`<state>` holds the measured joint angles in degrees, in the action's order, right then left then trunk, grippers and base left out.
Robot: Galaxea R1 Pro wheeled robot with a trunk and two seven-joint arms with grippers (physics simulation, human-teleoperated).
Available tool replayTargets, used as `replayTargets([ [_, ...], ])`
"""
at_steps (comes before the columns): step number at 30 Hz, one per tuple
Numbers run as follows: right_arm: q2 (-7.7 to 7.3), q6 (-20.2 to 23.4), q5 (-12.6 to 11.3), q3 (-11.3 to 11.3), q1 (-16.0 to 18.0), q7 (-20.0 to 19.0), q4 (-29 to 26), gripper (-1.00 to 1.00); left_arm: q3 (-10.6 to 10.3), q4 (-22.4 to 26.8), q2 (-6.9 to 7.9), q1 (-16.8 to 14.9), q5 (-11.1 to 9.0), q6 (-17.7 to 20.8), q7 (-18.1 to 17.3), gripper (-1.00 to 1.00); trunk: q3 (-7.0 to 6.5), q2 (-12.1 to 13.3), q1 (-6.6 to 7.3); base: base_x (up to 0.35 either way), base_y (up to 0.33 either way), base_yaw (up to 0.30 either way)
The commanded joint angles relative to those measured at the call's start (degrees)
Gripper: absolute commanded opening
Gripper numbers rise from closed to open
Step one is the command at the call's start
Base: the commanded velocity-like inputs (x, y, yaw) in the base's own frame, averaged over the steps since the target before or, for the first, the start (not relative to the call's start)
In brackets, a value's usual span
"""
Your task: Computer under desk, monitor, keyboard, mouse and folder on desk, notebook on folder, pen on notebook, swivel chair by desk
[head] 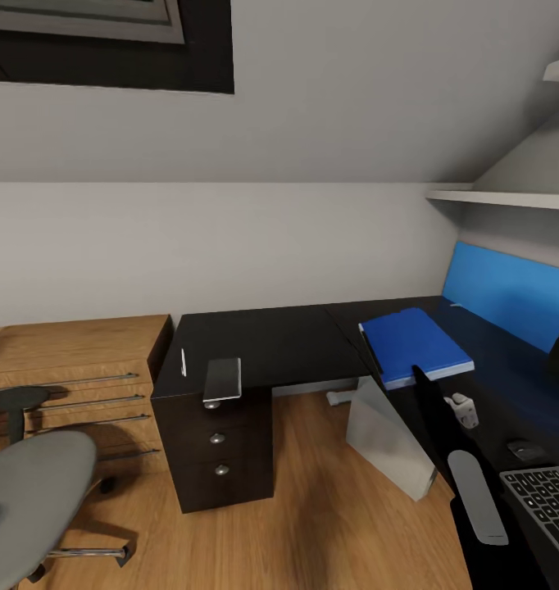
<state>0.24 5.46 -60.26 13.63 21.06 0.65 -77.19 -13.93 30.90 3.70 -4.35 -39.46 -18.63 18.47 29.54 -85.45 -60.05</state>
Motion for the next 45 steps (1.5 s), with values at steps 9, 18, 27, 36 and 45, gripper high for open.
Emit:
replayTargets([
  [9,-0.18,-5.41,-0.51,0.17,2.09,0.38,7.34,-1.00,-0.40,0.04,0.08,-0.04,-0.44,-0.21,0.46,1.00,0.09,-0.03,0.00,0.000,0.000,0.000],
  [18,-0.23,-7.93,-0.48,0.34,2.85,0.63,7.89,-1.00,-0.40,0.04,0.08,-0.04,-0.44,-0.19,0.48,1.00,0.09,-0.03,0.00,0.000,0.000,0.000],
  [27,-0.12,-13.82,-0.53,0.34,3.08,5.14,8.66,-1.00,-0.40,0.04,0.08,-0.04,-0.52,-0.18,0.58,1.00,0.09,-0.03,0.00,0.000,0.000,0.000],
  [36,0.02,-16.96,-0.67,0.20,3.19,5.97,8.80,-1.00,-0.40,0.04,0.08,-0.04,-0.53,-0.18,0.60,1.00,0.09,-0.03,0.00,0.000,0.000,0.000],
  [45,-0.02,-19.21,-22.35,0.35,3.20,5.54,11.34,-1.00,-0.42,0.04,0.08,-0.04,-0.53,-0.18,0.61,1.00,0.09,-0.03,0.00,0.000,0.000,0.000],
])
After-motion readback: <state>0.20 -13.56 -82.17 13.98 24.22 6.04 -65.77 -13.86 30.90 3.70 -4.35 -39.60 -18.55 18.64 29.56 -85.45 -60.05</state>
